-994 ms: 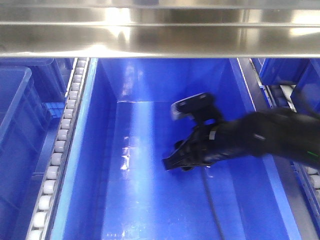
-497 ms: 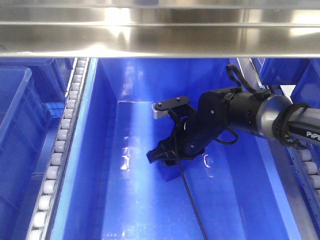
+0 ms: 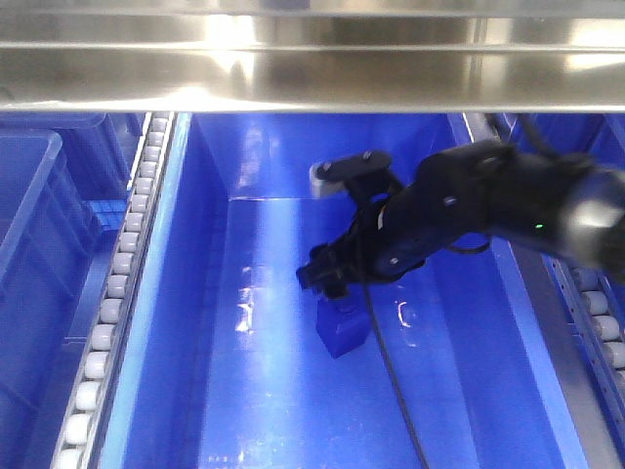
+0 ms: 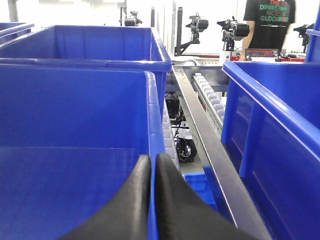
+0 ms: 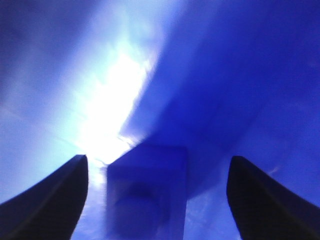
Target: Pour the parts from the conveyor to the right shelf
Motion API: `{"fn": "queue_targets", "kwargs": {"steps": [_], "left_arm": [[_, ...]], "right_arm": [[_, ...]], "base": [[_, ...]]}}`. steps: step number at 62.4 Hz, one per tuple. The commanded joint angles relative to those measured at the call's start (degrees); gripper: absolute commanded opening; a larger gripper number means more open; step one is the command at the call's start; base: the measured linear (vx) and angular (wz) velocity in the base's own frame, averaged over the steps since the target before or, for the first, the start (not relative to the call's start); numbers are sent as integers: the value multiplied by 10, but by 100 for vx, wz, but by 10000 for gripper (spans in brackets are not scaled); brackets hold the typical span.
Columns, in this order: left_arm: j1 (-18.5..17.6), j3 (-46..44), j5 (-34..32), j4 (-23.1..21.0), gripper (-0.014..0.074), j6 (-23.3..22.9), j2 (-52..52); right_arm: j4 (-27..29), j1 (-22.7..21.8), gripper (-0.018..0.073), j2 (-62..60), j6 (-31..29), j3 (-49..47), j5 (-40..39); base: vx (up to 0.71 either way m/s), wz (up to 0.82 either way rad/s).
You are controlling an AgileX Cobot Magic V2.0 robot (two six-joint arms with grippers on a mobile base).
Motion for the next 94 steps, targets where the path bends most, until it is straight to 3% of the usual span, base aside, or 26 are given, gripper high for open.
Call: {"fn": "queue_targets", "kwargs": {"steps": [1,15,26,41,52,64,94], "left_arm": [[-1,18,-44,-1,-6,-4,-9],[-1,18,-44,-1,-6,-4,-9],[-1,18,-44,-1,-6,-4,-9],[-1,18,-44,-1,-6,-4,-9],[-1,18,-44,-1,-6,-4,-9],[-1,18,-44,-1,-6,-4,-9],[-1,18,-44,-1,-6,-4,-9]], "right_arm": [[-2,-2,542,-59,7,9,-42],[-31,-2,542,-158,48,106,-134],[-43,-19,542,-231,51,159,-146],[-25,-133,542,-316,49,226,-144],[-29,-192,542,-398,43,274,-141],[-29,-197,542,-512,17,323,-163],[-75,-197,542,-859,21,480,-171]], "base": [[0,0],[0,0],[0,0],[0,0],[0,0],[0,0],[0,0]]}}
